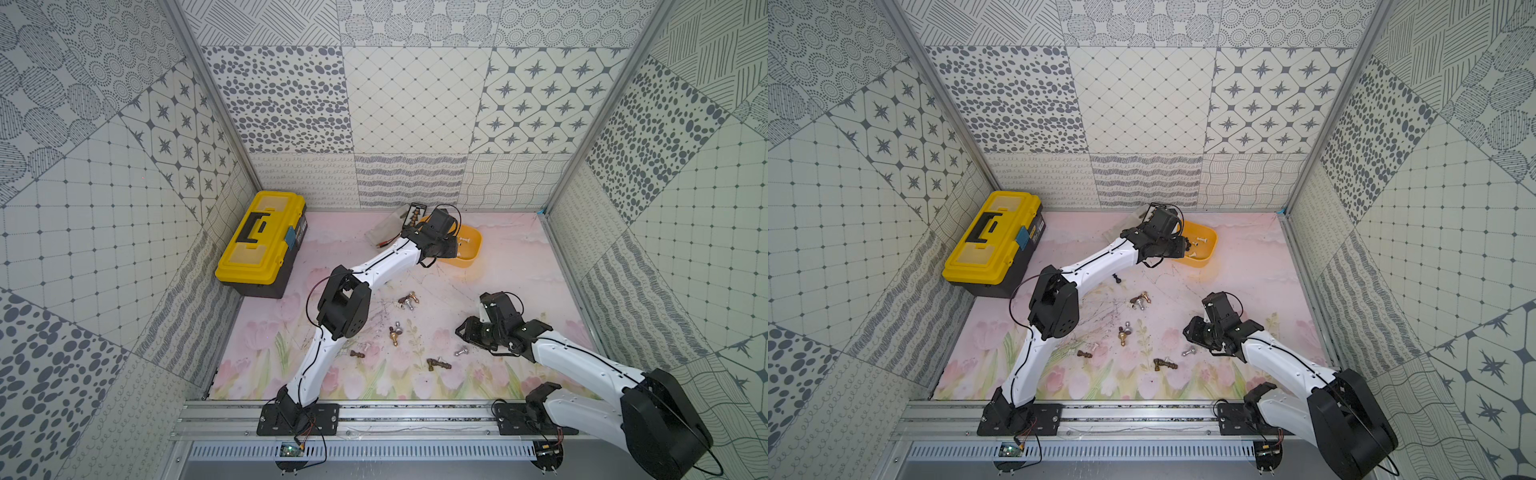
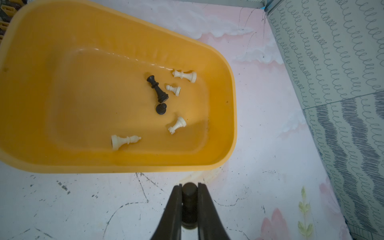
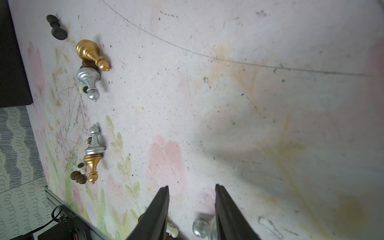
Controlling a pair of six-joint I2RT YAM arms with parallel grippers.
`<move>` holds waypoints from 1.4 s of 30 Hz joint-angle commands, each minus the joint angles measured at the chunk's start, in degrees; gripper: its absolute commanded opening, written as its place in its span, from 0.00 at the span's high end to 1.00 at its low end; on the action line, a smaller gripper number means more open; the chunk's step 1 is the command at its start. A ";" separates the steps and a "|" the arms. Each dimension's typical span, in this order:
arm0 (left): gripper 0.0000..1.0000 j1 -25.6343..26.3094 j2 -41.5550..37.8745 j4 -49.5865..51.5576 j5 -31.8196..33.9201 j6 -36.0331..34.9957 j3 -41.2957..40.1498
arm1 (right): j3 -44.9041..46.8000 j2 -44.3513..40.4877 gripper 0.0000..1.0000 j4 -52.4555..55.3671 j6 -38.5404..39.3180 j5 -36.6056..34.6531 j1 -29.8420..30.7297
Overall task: Put the chess pieces into the storage box
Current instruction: Move the storage box to the center of the board, then place the chess piece in the storage box.
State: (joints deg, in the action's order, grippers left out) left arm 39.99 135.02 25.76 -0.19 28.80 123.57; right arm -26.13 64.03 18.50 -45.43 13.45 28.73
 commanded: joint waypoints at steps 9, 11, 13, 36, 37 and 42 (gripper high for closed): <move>0.86 -1.50 15.52 3.24 6.54 -6.82 18.21 | 1.14 -0.60 0.58 -1.16 -0.86 1.16 -0.50; 0.85 -1.50 15.62 4.41 6.78 -6.89 18.09 | 1.17 -1.77 0.58 -0.64 -0.97 0.88 -0.51; 0.83 -1.50 15.62 6.11 7.01 -6.85 18.04 | 0.91 -2.56 0.58 -0.02 -0.80 0.87 -0.43; 0.60 0.96 9.53 15.77 8.00 -2.81 9.15 | -0.52 -5.86 0.57 3.26 1.04 1.59 -0.49; 0.59 1.10 9.43 16.08 8.11 -2.81 9.07 | -0.59 -5.83 0.57 3.22 1.13 1.66 -0.50; 0.59 1.41 8.54 18.42 9.05 -2.77 8.84 | -1.59 -5.35 0.57 3.22 1.72 2.24 -0.51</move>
State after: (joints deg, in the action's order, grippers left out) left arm 40.97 145.32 39.35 7.20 25.58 133.01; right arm -25.71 59.20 22.57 -44.69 15.05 28.47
